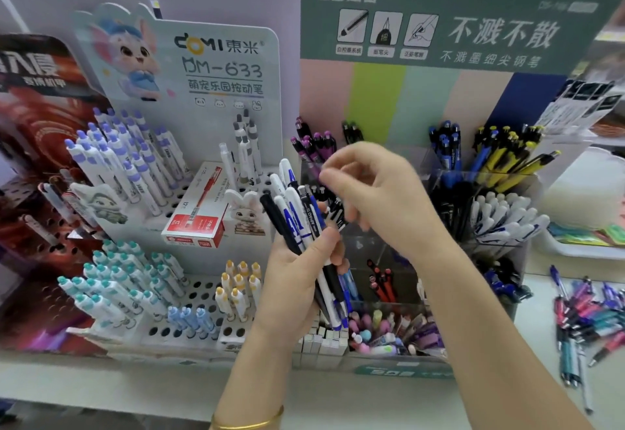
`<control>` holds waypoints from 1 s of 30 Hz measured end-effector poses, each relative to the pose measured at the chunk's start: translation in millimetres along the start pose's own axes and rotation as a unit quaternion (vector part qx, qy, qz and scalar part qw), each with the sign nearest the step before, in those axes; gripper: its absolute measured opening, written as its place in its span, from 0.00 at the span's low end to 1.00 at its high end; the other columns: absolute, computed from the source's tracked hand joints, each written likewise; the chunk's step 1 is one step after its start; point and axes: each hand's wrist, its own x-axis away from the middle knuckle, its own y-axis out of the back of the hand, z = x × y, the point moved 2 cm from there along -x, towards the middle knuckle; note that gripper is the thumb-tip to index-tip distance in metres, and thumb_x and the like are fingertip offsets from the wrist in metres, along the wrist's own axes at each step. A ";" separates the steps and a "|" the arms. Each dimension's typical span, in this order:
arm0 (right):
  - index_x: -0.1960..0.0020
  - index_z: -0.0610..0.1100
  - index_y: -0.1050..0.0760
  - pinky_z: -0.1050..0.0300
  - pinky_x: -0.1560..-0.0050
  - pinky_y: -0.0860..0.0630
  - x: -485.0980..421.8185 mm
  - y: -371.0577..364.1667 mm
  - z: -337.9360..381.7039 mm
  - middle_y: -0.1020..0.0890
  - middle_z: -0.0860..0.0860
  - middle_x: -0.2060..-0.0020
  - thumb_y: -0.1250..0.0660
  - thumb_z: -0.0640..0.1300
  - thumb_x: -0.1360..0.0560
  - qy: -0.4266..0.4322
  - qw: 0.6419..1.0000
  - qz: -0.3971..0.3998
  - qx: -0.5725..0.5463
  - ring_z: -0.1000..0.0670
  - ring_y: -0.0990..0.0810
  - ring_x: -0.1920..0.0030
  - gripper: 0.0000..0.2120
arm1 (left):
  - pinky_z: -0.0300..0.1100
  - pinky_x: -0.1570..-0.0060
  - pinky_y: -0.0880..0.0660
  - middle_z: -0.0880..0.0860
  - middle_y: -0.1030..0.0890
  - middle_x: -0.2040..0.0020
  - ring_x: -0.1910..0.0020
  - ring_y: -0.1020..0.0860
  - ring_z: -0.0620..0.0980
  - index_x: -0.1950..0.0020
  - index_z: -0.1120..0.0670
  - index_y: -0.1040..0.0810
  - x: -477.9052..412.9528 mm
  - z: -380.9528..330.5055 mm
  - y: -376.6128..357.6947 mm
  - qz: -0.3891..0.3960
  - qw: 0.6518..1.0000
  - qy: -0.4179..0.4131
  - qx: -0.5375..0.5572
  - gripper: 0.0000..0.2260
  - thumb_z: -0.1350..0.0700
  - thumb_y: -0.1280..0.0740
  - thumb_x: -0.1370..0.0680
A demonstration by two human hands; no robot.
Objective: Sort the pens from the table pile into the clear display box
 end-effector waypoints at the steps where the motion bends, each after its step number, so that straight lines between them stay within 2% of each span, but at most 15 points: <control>1: 0.50 0.45 0.22 0.65 0.73 0.29 9.1 -1.3 -0.8 0.22 0.44 0.65 0.30 0.42 0.25 -0.017 0.999 0.038 -0.024 0.55 0.25 0.73 0.05 | 0.41 0.65 0.27 0.53 0.24 0.63 0.66 0.28 0.47 0.39 0.61 0.28 1.5 2.6 -1.4 -0.002 1.000 0.002 -0.016 0.17 0.59 0.33 0.26; 3: 0.46 0.47 0.22 0.58 0.75 0.26 21.8 -3.4 -5.1 0.25 0.42 0.63 0.28 0.40 0.27 -0.047 0.993 0.082 -0.071 0.51 0.24 0.75 0.10 | 0.42 0.65 0.28 0.52 0.24 0.64 0.66 0.27 0.47 0.37 0.62 0.28 4.7 7.7 -4.8 0.003 0.999 -0.004 -0.045 0.18 0.58 0.34 0.26; 6: 0.43 0.48 0.22 0.47 0.78 0.23 32.8 -3.8 -13.0 0.28 0.44 0.62 0.27 0.36 0.28 -0.074 0.986 0.109 -0.102 0.44 0.23 0.76 0.16 | 0.42 0.66 0.27 0.52 0.25 0.65 0.66 0.28 0.48 0.37 0.61 0.28 9.2 14.5 -7.2 0.005 0.998 0.000 -0.057 0.18 0.59 0.34 0.25; 9: 0.42 0.46 0.23 0.51 0.77 0.23 42.7 -0.7 -21.9 0.25 0.45 0.62 0.30 0.34 0.27 -0.078 0.988 0.100 -0.088 0.43 0.22 0.75 0.15 | 0.42 0.66 0.26 0.54 0.25 0.65 0.66 0.27 0.48 0.41 0.61 0.26 17.7 23.8 -3.7 0.024 0.999 0.031 -0.025 0.14 0.58 0.34 0.26; 12: 0.43 0.45 0.24 0.54 0.72 0.24 54.6 0.9 -33.1 0.23 0.44 0.60 0.34 0.33 0.25 -0.086 0.988 0.088 -0.091 0.48 0.21 0.72 0.13 | 0.42 0.65 0.25 0.54 0.23 0.62 0.66 0.25 0.48 0.47 0.58 0.22 30.1 31.2 0.4 0.062 0.995 0.076 0.018 0.09 0.57 0.35 0.24; 14: 0.43 0.44 0.25 0.56 0.70 0.25 62.4 0.2 -39.7 0.23 0.44 0.58 0.35 0.32 0.24 -0.100 0.984 0.085 -0.119 0.50 0.22 0.71 0.12 | 0.41 0.66 0.24 0.55 0.22 0.61 0.66 0.24 0.48 0.48 0.58 0.20 35.2 36.3 3.2 0.064 0.992 0.097 0.038 0.08 0.59 0.36 0.23; 18: 0.43 0.43 0.27 0.55 0.64 0.25 76.5 -1.1 -49.5 0.24 0.47 0.61 0.38 0.31 0.23 -0.138 0.972 0.043 -0.186 0.47 0.23 0.66 0.12 | 0.42 0.68 0.24 0.57 0.23 0.61 0.68 0.25 0.50 0.42 0.62 0.24 46.7 41.2 3.4 0.057 0.987 0.125 0.083 0.13 0.61 0.38 0.25; 21: 0.46 0.43 0.29 0.56 0.61 0.22 79.4 -3.0 -52.5 0.26 0.45 0.59 0.43 0.29 0.23 -0.164 0.955 -0.012 -0.247 0.48 0.20 0.62 0.12 | 0.41 0.68 0.25 0.57 0.26 0.62 0.68 0.27 0.50 0.41 0.62 0.26 53.5 44.4 5.1 0.064 0.983 0.145 0.097 0.14 0.62 0.39 0.26; 23: 0.47 0.42 0.30 0.55 0.63 0.22 79.4 -2.0 -53.8 0.28 0.46 0.61 0.47 0.28 0.23 -0.182 0.925 -0.059 -0.327 0.50 0.22 0.68 0.13 | 0.41 0.70 0.27 0.56 0.25 0.63 0.69 0.27 0.49 0.41 0.61 0.28 56.8 45.8 7.0 0.066 0.981 0.152 0.105 0.15 0.63 0.40 0.27; 25: 0.47 0.41 0.29 0.57 0.67 0.25 80.6 -0.7 -54.3 0.29 0.48 0.64 0.49 0.28 0.23 -0.201 0.908 -0.079 -0.358 0.52 0.26 0.72 0.14 | 0.40 0.71 0.28 0.55 0.24 0.63 0.70 0.27 0.48 0.39 0.60 0.29 59.2 46.5 10.1 0.061 0.979 0.157 0.111 0.17 0.63 0.41 0.28; 28: 0.46 0.39 0.29 0.60 0.75 0.33 81.8 -2.8 -58.2 0.32 0.49 0.67 0.50 0.28 0.25 -0.238 0.895 -0.071 -0.371 0.53 0.33 0.74 0.15 | 0.39 0.71 0.28 0.55 0.23 0.63 0.71 0.27 0.47 0.36 0.60 0.30 61.4 46.7 15.3 0.060 0.977 0.157 0.134 0.19 0.64 0.41 0.27; 30: 0.46 0.37 0.28 0.62 0.79 0.39 83.6 -9.3 -59.9 0.34 0.48 0.67 0.49 0.29 0.25 -0.269 0.889 -0.053 -0.366 0.54 0.37 0.74 0.14 | 0.39 0.70 0.27 0.55 0.22 0.61 0.71 0.27 0.46 0.34 0.59 0.30 63.0 47.0 19.2 0.082 0.967 0.164 0.175 0.20 0.64 0.37 0.26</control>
